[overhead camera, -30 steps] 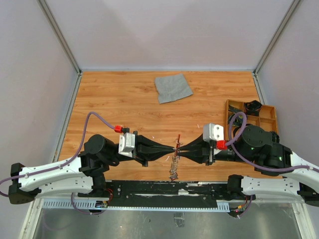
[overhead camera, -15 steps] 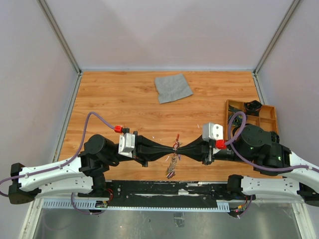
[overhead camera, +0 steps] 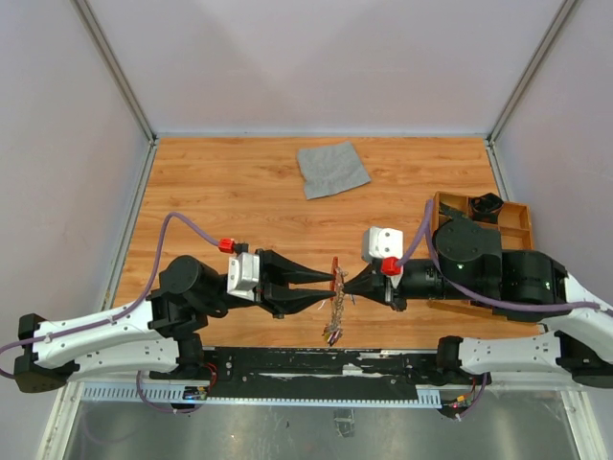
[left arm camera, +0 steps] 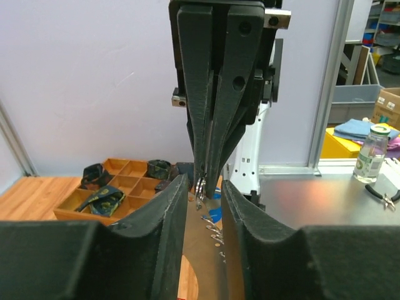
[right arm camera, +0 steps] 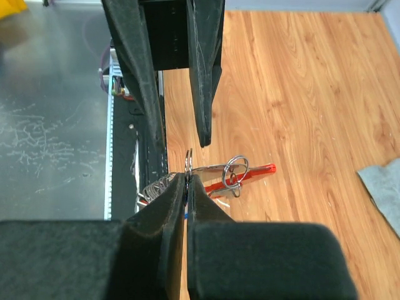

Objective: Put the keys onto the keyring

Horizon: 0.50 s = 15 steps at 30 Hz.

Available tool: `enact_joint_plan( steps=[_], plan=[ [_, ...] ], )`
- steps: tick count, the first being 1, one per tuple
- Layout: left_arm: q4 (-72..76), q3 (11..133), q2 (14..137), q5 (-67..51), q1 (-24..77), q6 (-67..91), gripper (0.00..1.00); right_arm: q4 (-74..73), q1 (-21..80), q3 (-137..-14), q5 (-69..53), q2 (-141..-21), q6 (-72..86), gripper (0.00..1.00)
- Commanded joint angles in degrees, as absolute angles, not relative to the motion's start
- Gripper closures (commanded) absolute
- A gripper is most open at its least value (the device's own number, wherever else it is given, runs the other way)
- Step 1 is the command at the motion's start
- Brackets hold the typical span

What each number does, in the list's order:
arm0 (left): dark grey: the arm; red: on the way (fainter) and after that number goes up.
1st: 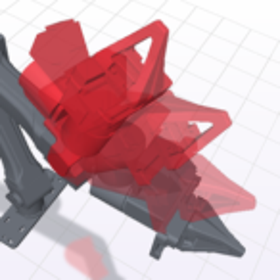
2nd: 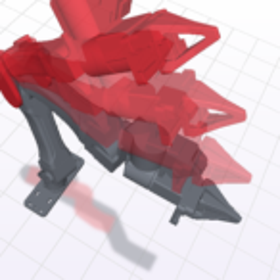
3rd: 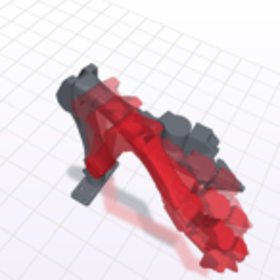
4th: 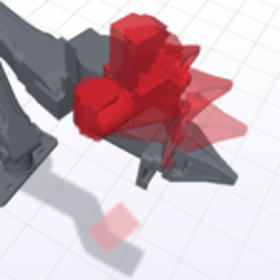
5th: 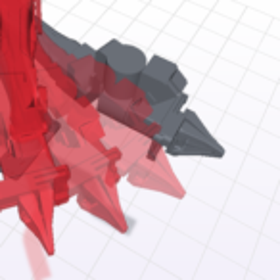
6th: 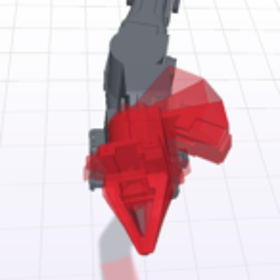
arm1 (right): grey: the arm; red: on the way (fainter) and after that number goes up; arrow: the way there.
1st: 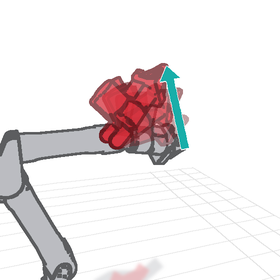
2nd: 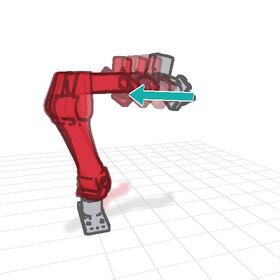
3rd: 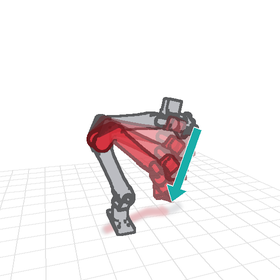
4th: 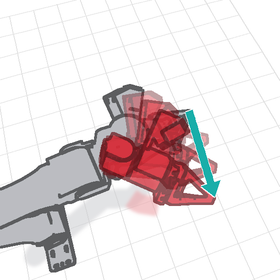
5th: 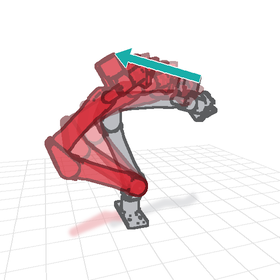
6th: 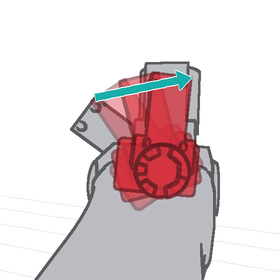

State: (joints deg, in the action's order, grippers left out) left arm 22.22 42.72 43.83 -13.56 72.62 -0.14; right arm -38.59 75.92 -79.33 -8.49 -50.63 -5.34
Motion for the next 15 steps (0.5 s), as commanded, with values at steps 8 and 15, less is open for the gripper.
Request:
enact_joint_plan(
  steps=[8,15],
  plan=[
    [12.94,47.63,46.62,-12.81,73.07,-3.49,0.65,-77.25,75.23,-106.1,-0.98,-68.48,-11.11,0.99],
    [10.02,48.31,48.55,-12.4,73.04,-4.25,0.65,-80.29,75.28,-110.09,0.35,-70.81,-11.47,0.99]
  ],
)
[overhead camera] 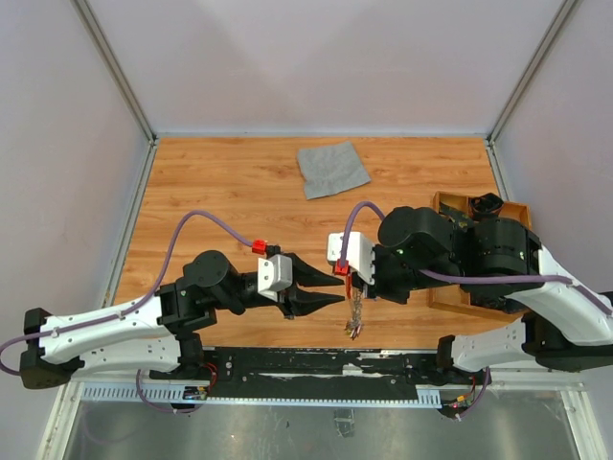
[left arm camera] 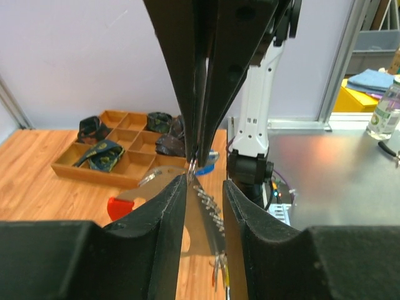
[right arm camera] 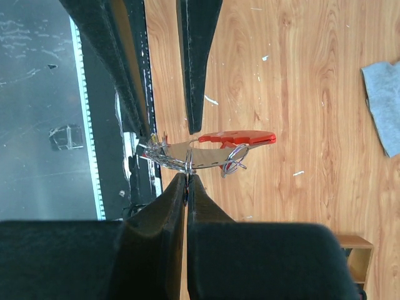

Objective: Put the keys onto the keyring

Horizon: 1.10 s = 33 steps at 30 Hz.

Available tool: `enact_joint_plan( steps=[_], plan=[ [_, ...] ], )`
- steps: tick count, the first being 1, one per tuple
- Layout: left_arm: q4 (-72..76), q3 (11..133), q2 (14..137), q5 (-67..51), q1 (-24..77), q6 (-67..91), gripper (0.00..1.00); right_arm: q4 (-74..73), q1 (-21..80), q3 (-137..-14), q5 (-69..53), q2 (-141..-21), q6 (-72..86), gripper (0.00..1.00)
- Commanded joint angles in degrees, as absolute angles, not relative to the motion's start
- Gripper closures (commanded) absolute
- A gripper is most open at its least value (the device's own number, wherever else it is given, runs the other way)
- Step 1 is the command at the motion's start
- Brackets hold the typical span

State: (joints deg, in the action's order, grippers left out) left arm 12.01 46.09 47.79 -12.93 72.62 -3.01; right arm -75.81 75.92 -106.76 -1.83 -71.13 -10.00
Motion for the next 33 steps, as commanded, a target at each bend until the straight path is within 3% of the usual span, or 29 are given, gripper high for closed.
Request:
enact_joint_plan(
  steps=[1,33],
  plan=[
    [9.82,48.4,48.86,-12.39,73.08,-4.29,0.65,-80.25,75.23,-110.09,0.33,-70.95,-11.51,0.99],
    [15.01,47.61,52.29,-11.6,73.09,-1.96,0.68,-76.0,75.23,-107.43,-2.84,-72.6,-12.3,0.99]
  ],
)
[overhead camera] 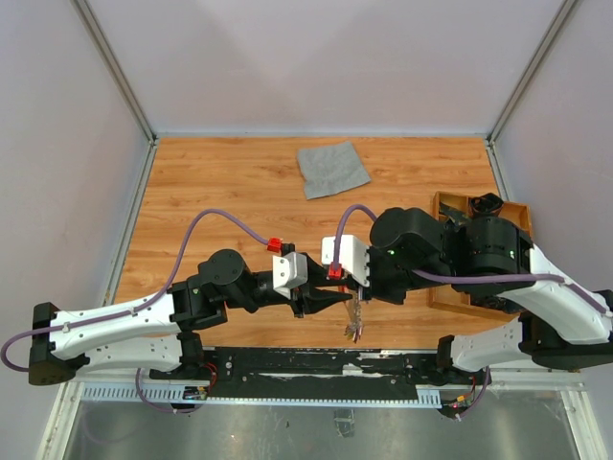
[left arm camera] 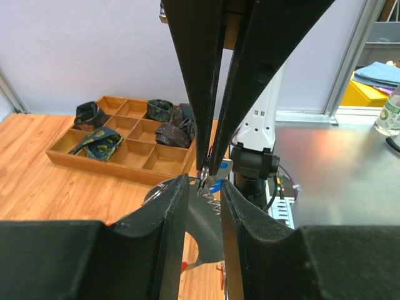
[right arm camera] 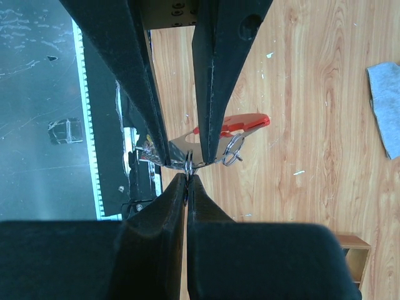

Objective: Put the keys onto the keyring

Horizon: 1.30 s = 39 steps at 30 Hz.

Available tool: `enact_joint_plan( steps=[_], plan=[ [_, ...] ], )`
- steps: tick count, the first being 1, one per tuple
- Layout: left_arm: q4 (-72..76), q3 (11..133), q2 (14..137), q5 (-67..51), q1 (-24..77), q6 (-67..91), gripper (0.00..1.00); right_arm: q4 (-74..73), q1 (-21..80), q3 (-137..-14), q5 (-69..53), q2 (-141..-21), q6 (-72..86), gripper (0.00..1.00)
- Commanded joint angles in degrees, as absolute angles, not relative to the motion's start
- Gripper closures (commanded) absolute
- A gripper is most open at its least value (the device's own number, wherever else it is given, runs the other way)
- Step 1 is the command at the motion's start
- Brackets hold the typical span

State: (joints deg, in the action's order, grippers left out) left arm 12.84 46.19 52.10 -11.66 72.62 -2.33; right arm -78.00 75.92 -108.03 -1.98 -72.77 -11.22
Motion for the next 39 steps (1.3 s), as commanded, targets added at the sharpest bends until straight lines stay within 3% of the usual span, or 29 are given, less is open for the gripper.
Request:
enact_joint_plan(
  steps=[1,5,13,16,21,23,35,39],
  plan=[
    [15.02,47.64,52.29,-11.54,73.1,-1.95,0.68,-75.76,75.23,-107.29,-3.08,-72.53,-12.3,0.99],
    [14.96,47.73,52.48,-11.6,73.04,-1.97,0.71,-74.87,75.23,-106.64,-3.51,-72.51,-12.28,0.99],
    [14.74,47.73,52.48,-11.51,73.06,-1.99,0.99,-73.64,75.23,-106.02,-3.52,-72.19,-12.26,0.99],
    [14.67,47.58,52.33,-11.24,73.08,-1.85,0.99,-72.84,75.23,-105.95,-3.07,-71.72,-11.93,0.97],
    [16.46,46.26,50.72,-9.39,73.04,-1.17,1.0,-67.85,75.23,-102.52,-1.01,-67.58,-9.2,0.74],
    [18.48,45.03,49.54,-8.44,73.04,-0.67,1.0,-63.28,75.23,-98.92,0.2,-64.29,-6.91,0.7],
    [26.63,40.02,45.14,-6.57,73.05,1.75,1.0,-10.94,75.23,-58.73,8.9,-34.72,18.73,0.66],
    [26.96,40.03,45.25,-6.64,73.06,1.85,0.99,-4.77,75.23,-54.06,7.4,-32.63,21.65,0.66]
  ],
)
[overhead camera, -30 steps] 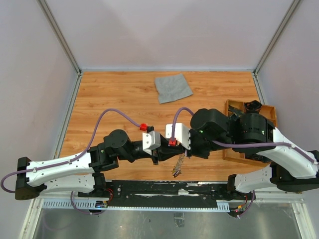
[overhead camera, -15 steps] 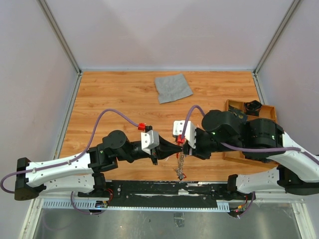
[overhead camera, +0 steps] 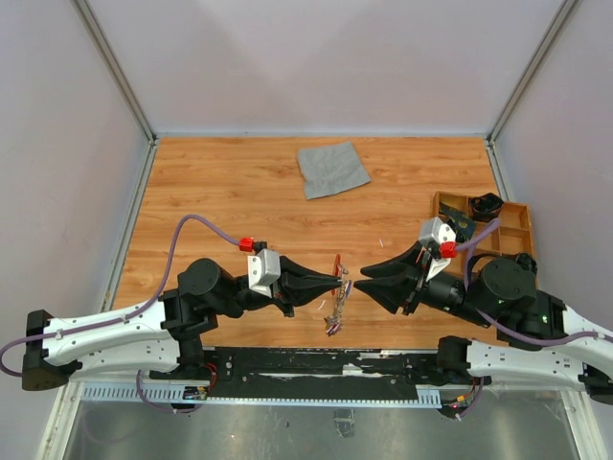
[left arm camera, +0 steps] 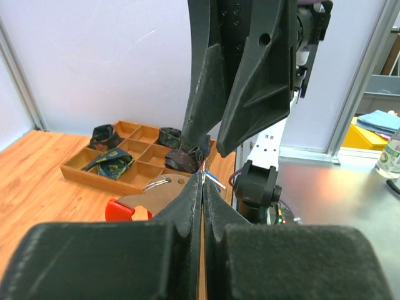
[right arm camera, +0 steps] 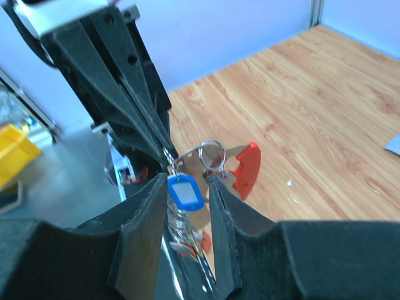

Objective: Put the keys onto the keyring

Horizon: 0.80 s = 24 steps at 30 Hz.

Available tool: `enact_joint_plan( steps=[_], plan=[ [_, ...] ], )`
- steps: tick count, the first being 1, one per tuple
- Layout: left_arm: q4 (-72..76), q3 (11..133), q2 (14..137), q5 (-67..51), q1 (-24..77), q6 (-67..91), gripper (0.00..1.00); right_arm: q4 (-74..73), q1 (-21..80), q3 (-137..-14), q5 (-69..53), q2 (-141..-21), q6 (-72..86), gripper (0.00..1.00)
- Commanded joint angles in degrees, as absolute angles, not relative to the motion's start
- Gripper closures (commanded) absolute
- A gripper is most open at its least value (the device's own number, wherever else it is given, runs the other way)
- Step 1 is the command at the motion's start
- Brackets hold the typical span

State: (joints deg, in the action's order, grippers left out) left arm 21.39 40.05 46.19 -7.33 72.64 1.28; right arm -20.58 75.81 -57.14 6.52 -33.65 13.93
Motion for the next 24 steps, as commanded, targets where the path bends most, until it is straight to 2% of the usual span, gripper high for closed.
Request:
enact_joint_plan(
  steps=[1,8,20,24],
  plan=[
    [27.06,40.0,45.25,-6.87,73.04,1.91,1.0,-4.52,75.23,-53.81,6.86,-32.73,21.7,0.66],
    [27.07,40.35,45.24,-7.37,73.04,1.9,0.99,-7.24,75.23,-55.09,5.08,-34.01,21.2,0.71],
    [27.25,40.46,45.02,-7.82,73.04,1.77,0.99,-13.09,75.19,-56.78,3.82,-35.56,21.66,0.71],
    [27.29,40.3,44.82,-7.85,73.04,1.76,0.99,-13.09,75.23,-57.02,3.08,-35.95,21.57,0.79]
  ],
)
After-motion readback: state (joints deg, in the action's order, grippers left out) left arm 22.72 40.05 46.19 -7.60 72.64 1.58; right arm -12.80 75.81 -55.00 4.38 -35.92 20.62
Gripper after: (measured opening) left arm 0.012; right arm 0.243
